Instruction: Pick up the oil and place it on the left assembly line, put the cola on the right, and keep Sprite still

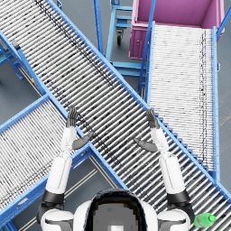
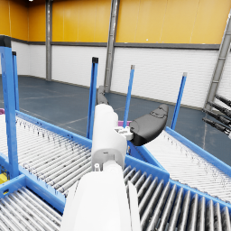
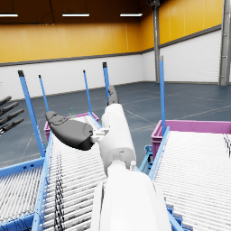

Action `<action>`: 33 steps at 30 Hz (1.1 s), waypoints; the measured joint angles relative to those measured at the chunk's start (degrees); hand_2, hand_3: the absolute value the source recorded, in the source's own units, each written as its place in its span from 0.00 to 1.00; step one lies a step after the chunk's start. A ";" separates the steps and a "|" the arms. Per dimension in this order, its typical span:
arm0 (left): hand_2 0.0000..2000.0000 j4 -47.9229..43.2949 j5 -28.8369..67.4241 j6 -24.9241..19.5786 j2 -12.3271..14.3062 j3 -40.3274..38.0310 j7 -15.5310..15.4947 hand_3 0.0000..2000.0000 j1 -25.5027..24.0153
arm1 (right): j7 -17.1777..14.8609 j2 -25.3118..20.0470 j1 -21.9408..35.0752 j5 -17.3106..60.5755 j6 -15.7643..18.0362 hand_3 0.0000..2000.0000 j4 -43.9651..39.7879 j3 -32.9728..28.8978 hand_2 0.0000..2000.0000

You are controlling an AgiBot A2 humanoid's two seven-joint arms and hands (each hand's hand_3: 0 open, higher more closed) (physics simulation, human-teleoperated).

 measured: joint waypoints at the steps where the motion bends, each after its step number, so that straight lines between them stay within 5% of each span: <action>1: 0.00 0.00 0.00 0.00 0.00 0.00 0.00 0.00 0.00 | 0.00 0.00 0.00 0.00 0.00 0.00 0.00 0.00 0.00; 33: 0.00 0.00 0.00 0.00 0.00 0.00 0.00 0.00 0.00 | 0.00 0.00 0.00 0.00 0.00 0.00 0.00 0.00 0.00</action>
